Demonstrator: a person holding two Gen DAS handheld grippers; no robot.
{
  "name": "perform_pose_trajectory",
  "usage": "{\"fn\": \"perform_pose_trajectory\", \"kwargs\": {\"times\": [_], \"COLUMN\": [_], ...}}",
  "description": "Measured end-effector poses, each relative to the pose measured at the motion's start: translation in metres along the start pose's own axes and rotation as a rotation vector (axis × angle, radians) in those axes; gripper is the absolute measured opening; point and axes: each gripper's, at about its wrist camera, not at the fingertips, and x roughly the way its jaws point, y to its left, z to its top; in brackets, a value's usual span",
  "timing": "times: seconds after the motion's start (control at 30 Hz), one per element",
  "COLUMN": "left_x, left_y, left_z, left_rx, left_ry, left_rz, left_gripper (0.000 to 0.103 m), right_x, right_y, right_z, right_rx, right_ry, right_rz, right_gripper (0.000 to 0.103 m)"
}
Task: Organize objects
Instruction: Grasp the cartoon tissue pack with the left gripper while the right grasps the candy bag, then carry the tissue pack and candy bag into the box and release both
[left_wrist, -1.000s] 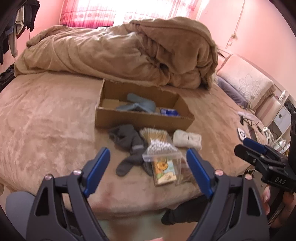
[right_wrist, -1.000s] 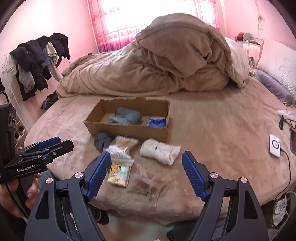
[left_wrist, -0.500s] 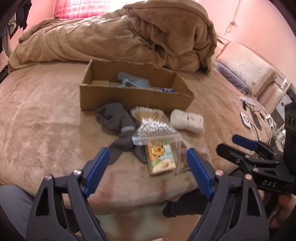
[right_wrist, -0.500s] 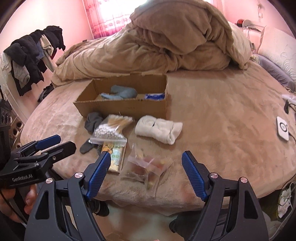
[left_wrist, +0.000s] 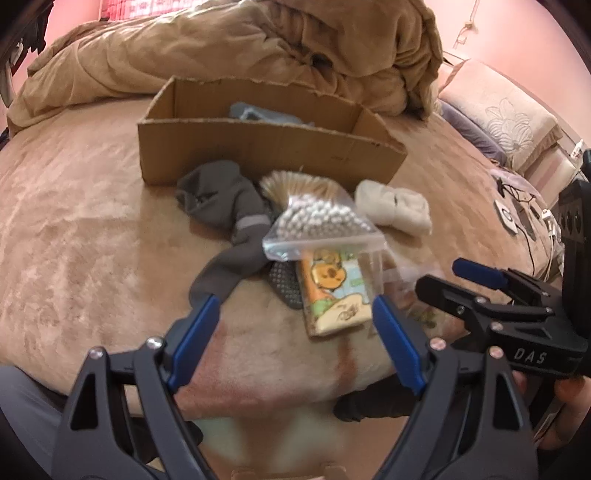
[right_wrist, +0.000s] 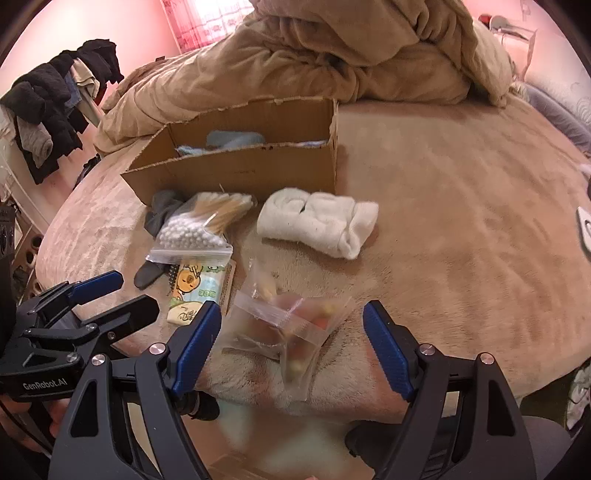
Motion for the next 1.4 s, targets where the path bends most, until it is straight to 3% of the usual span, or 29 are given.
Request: {"fn": "perform_pose_trajectory", "kwargs": {"times": [0.3,0.43,0.8,0.83,0.9,0.97,1.1,1.4], "left_x": [0.015,0.019,0.042,0.044,0.045,0.043,0.037,0.006], "left_y": [0.006,0.002,-0.029,-0.03,-0.034,-0.036,-0.04,-0.043], "left_z": [-0.005,-0.005,-0.003,-0.003,-0.004,-0.004,-0.006,-0.01], "left_rx": [-0.011,-0.001,0.088,0.089,0.104,0.11,0.12,0.121], "left_ry": [0.033,0.037,0.062,0.061,0.051,0.052,0.04,0.001], "left_rz": [0.002,-0.011,-0.002,0.002,0.014,0.002,0.002,-0.021], "left_gripper": [0.086,0.086,0.085,0.083,0.066,0.058,0.052,0.05], "right_x": [0.023,0.024,0.005,0.004,0.001,-0.001,-0.006,-0.019], "right_y": [-0.007,-0.013,-0.042,-0.045,-0.05,-0.053,-0.055,-0.051], "right_z": [-0.002,-0.002,-0.008,-0.008,-0.009,-0.01,-0.01,-0.011], "right_rx": [0.027,0.044,0.075,0.082,0.089,0.091,0.102,0.095], "right_ry": [0.045,0.052,0.0,-0.004,-0.013,-0.022,-0.043,-0.085], "right_rz": [0.06,0.104,0.075,0.074,0.075,0.079,0.083,0.09], "right_gripper": [0.082,0.069,0.06,0.06,0.06,0.06,0.06,0.06]}}
